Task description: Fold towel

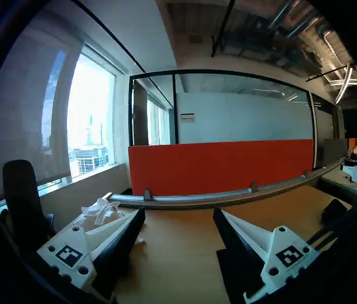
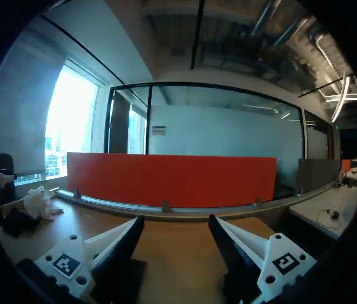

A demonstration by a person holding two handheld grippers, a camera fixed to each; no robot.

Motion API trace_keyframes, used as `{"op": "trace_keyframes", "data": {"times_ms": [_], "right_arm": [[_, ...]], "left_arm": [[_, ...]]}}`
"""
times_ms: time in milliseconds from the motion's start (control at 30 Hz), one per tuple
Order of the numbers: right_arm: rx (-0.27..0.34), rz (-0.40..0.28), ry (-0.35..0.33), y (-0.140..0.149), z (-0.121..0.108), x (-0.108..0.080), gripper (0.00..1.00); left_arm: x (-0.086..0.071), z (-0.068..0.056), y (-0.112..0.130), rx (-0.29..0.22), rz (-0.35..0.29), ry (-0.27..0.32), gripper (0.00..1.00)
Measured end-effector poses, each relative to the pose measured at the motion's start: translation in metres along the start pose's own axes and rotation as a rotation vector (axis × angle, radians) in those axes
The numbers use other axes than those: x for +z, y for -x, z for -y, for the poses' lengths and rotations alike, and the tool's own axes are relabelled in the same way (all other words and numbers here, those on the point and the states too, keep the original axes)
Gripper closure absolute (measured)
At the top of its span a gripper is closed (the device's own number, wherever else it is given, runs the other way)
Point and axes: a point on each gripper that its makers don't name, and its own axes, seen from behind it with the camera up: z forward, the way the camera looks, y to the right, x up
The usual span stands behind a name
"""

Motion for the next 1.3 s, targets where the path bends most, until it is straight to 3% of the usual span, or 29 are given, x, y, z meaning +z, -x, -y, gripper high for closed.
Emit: {"op": "trace_keyframes", "data": {"times_ms": [200, 500, 700, 1067, 1300], "right_arm": [[0.004, -0.009, 0.007, -0.031, -0.003, 0.002, 0.02], [-0.017, 0.015, -0.026, -0.042, 0.0, 0.004, 0.02], [-0.065, 0.047, -0.098, -0.041, 0.013, 0.006, 0.02], [-0.127, 0.145, -0.319, -0.027, 0.062, 0.001, 0.02], [-0.166, 0.208, -0.413, -0.012, 0.081, -0.005, 0.02]], "left_arm": [[0.0, -0.004, -0.024, 0.023, 0.002, 0.025, 0.0], [0.005, -0.006, -0.032, 0.031, 0.042, 0.067, 0.0], [0.006, -0.015, -0.03, 0.049, 0.079, 0.122, 0.0], [0.001, -0.054, -0.014, 0.072, 0.176, 0.315, 0.0], [-0.003, -0.07, 0.003, 0.106, 0.214, 0.388, 0.0]]}}
